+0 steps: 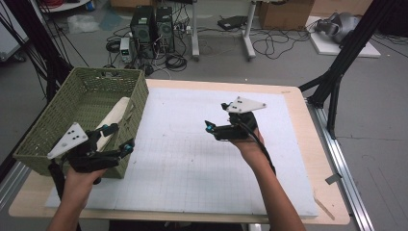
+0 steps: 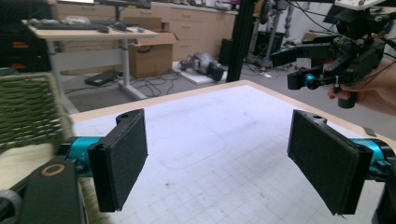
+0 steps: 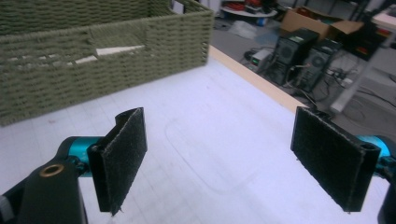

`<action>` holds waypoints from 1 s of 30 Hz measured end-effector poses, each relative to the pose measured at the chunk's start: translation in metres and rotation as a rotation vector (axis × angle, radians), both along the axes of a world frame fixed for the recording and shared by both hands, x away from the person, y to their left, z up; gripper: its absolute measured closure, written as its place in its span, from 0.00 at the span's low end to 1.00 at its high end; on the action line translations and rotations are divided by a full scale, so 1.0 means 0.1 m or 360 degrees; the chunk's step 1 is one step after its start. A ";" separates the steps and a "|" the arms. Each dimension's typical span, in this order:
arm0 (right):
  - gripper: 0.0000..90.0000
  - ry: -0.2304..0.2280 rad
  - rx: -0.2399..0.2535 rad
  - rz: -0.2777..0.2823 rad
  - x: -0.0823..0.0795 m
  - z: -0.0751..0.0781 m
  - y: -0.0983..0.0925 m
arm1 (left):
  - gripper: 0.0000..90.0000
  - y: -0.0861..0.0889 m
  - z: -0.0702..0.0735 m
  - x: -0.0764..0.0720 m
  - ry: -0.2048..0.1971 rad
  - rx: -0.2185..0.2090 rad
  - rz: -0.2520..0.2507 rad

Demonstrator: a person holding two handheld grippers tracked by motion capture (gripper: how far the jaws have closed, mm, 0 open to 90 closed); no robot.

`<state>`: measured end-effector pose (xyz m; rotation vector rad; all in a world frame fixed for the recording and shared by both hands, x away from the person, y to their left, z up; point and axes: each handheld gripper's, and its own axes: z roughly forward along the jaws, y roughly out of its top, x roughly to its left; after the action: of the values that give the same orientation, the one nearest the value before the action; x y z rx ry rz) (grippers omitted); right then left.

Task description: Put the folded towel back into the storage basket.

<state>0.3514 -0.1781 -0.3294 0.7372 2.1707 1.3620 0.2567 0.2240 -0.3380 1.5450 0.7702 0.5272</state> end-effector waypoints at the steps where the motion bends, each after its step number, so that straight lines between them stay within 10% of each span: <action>1: 0.19 0.0002 0.0003 -0.0019 -0.03 -0.02 -0.06 | 0.23 -0.03 -0.01 0.01 0.0001 0.0007 -0.0015; 30: 0.19 -0.0039 0.0092 -0.0493 -0.76 -0.64 -1.14 | 0.23 -0.66 -0.38 0.37 0.0053 0.0074 -0.0254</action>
<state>0.2756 -0.2921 -0.3931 1.0247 1.9086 1.2674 0.2933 0.1577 -0.3755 1.6462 0.6573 0.4046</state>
